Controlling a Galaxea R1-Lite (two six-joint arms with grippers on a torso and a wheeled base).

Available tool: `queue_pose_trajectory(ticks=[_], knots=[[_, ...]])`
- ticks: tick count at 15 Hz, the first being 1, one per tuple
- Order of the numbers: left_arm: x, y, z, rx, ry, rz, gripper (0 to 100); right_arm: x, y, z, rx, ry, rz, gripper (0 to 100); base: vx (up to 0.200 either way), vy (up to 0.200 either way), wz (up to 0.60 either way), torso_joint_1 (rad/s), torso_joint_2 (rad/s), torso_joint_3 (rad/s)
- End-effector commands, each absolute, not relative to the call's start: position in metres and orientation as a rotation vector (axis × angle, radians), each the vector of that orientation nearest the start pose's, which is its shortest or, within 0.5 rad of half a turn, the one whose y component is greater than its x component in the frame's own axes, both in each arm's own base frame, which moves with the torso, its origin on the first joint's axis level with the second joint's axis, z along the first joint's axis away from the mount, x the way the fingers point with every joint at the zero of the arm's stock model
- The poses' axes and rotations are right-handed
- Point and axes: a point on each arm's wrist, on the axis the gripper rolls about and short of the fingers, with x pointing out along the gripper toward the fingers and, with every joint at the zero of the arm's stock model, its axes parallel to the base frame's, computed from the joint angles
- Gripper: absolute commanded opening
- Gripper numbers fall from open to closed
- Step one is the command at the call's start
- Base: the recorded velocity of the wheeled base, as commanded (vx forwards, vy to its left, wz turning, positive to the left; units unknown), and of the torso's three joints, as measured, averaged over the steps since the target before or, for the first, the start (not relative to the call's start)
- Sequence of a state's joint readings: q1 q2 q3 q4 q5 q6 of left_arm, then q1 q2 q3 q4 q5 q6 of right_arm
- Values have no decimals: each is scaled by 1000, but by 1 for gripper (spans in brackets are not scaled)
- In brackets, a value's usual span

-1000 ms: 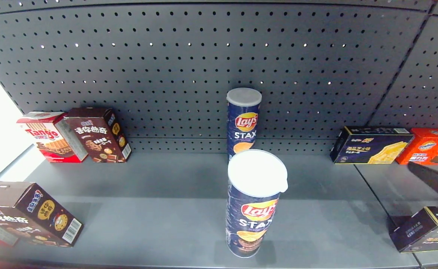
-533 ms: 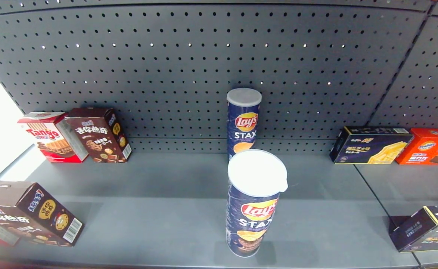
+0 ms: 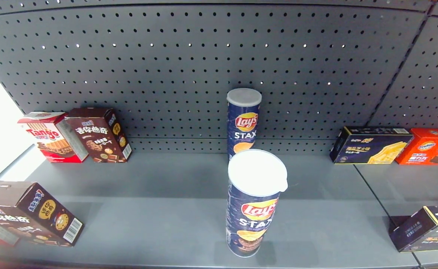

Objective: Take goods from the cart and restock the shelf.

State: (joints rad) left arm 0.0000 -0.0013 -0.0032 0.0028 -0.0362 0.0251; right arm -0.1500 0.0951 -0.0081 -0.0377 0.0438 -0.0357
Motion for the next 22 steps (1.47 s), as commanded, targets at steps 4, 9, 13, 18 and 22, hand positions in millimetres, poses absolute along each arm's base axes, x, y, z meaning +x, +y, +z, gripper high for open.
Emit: queue_pose_trajectory(ticks=[4, 9, 13, 18, 22], knots=[[-23, -1, 76, 29, -1, -38, 100, -19, 10, 82, -40, 20, -98, 100, 0, 0, 0, 0, 0, 0], [-23, -1, 76, 29, -1, -37, 100, -22, 10, 82, -33, -37, -316, 100, 0, 0, 0, 0, 0, 0], [-23, -1, 76, 28, -1, -37, 100, -21, 9, 76, -1, 2, -362, 100, 0, 0, 0, 0, 0, 0], [-23, -1, 76, 29, -1, -37, 100, -18, 6, 77, 3, 55, -268, 100, 0, 0, 0, 0, 0, 0], [-23, -1, 76, 29, -1, -37, 100, -14, 3, 78, 9, 116, -181, 100, 0, 0, 0, 0, 0, 0]])
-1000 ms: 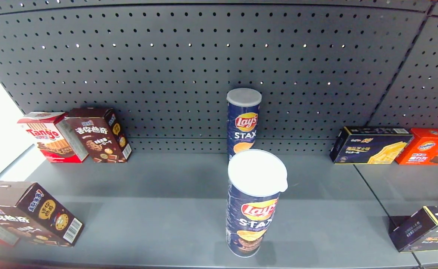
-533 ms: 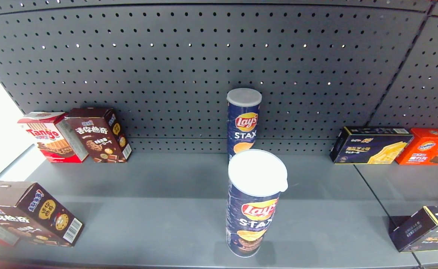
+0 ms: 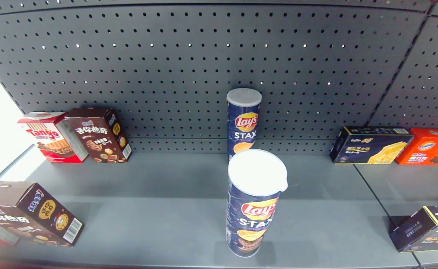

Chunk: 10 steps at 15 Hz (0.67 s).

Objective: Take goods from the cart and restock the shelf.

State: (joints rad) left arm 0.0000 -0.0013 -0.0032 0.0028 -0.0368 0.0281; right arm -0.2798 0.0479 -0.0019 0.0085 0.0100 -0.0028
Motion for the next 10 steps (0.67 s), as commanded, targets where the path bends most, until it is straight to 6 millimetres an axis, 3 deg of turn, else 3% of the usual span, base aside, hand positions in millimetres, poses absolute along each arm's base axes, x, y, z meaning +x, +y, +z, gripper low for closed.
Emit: queue_pose_trajectory(ticks=[1, 3, 10], knots=[[-23, -1, 76, 29, -1, -37, 100, -14, 2, 78, 4, 112, -99, 100, 0, 0, 0, 0, 0, 0], [-23, -1, 76, 26, 0, -35, 100, -23, 0, 75, 0, 0, 14, 100, 0, 0, 0, 0, 0, 0], [-23, -1, 76, 23, 0, -28, 100, -23, 0, 75, 0, 0, 15, 100, 0, 0, 0, 0, 0, 0]])
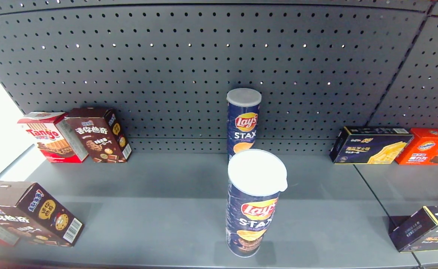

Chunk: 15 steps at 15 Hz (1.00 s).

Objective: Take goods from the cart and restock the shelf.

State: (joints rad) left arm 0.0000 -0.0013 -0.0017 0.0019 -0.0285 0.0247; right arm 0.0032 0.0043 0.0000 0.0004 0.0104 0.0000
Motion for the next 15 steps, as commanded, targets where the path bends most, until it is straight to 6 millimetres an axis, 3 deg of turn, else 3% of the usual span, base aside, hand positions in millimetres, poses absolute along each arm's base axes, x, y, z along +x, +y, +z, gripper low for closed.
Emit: queue_pose_trajectory(ticks=[1, 5, 7, 14, 15], knots=[[-23, -1, 76, 25, 0, -28, 100, -23, 0, 75, 0, 0, 17, 100, 0, 0, 0, 0, 0, 0], [-23, -1, 76, 26, 0, -28, 100, -23, 0, 75, 0, 0, 17, 100, 0, 0, 0, 0, 0, 0], [-23, -1, 76, 25, 0, -28, 100, -23, 0, 75, -2, 0, 23, 100, -200, 0, 0, 5, -2, 0], [-23, -1, 76, 29, 0, -28, 100, -23, 0, 75, -2, 2, 25, 100, -29, 0, 0, 0, 1, 0], [-23, -1, 76, 29, 0, -29, 100, -23, 0, 75, -2, 0, 25, 100, 0, -200, 0, 12, 2, 2]])
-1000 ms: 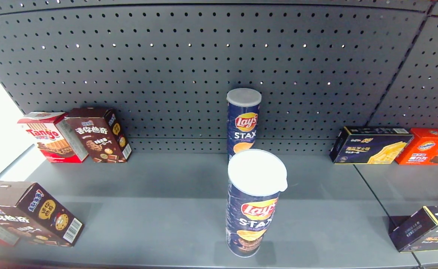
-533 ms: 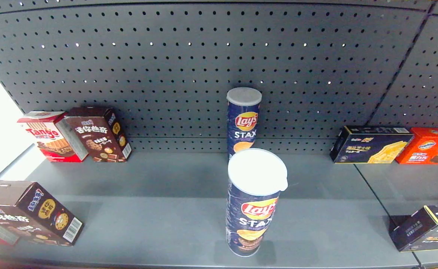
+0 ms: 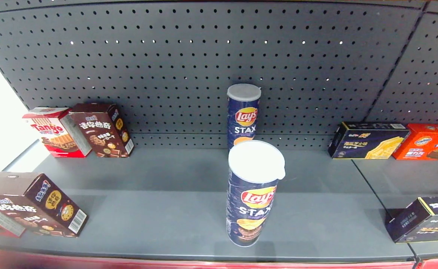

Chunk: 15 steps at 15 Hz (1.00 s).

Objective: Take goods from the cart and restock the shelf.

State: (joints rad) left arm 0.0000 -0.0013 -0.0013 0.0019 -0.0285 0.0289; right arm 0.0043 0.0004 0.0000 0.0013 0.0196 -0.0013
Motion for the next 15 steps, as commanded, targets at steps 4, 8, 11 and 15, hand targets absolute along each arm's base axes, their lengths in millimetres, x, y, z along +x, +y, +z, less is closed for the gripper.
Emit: queue_pose_trajectory(ticks=[4, 8, 11, 15], knots=[[-23, -1, 76, 28, 0, -29, 100, -23, 0, 75, -2, 0, 25, 100, 0, -50, 0, 5, 3, -2], [-23, -1, 76, 25, 0, -28, 100, -23, 0, 75, 0, 0, 25, 100, 0, -50, 0, 3, 1, -1], [-23, -1, 76, 25, 0, -28, 100, -23, 0, 75, 0, 0, 25, 100, 0, 0, 0, 0, 0, 0], [-23, -1, 76, 25, 0, -28, 100, -23, 0, 75, -2, 0, 25, 100, 0, 0, 0, 0, 0, 0]])
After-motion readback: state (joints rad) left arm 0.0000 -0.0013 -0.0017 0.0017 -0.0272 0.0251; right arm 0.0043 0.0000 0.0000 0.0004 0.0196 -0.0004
